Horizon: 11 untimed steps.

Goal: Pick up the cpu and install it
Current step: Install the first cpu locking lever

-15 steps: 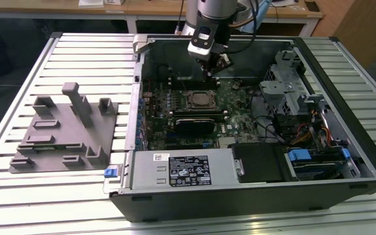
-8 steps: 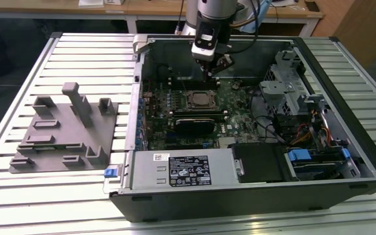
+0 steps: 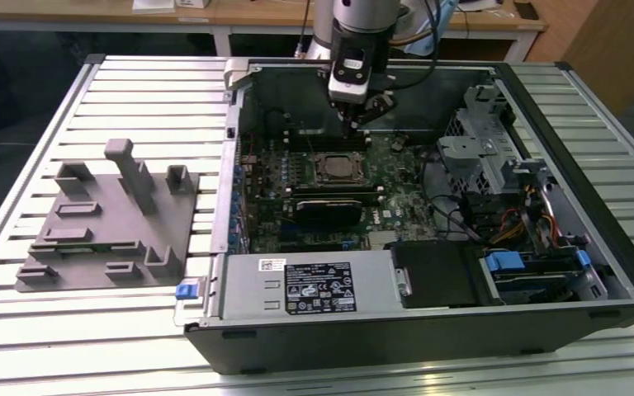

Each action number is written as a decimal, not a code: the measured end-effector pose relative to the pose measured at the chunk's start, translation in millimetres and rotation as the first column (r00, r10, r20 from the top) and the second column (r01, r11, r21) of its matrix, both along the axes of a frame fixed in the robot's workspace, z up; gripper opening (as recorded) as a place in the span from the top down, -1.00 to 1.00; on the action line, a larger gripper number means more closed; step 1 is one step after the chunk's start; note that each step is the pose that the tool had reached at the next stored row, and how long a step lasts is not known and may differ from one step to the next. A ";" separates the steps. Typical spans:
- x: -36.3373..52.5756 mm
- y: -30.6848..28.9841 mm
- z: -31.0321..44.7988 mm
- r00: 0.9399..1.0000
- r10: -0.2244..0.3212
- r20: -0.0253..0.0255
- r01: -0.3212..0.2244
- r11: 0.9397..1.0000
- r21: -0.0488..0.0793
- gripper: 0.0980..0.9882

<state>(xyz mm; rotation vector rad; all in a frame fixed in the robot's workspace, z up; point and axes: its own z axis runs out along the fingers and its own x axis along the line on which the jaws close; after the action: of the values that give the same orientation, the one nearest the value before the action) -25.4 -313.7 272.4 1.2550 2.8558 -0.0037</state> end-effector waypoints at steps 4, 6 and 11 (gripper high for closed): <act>0.0 0.0 0.0 0.999 0.040 0.000 -0.040 0.999 0.000 0.98; 0.0 0.0 0.0 0.998 0.059 0.000 -0.059 0.998 0.000 0.98; 0.0 -0.1 0.0 0.994 0.106 0.000 -0.106 0.994 0.000 0.98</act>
<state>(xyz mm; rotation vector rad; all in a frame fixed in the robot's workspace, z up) -25.4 -313.8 272.4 1.1022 2.9181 -0.0019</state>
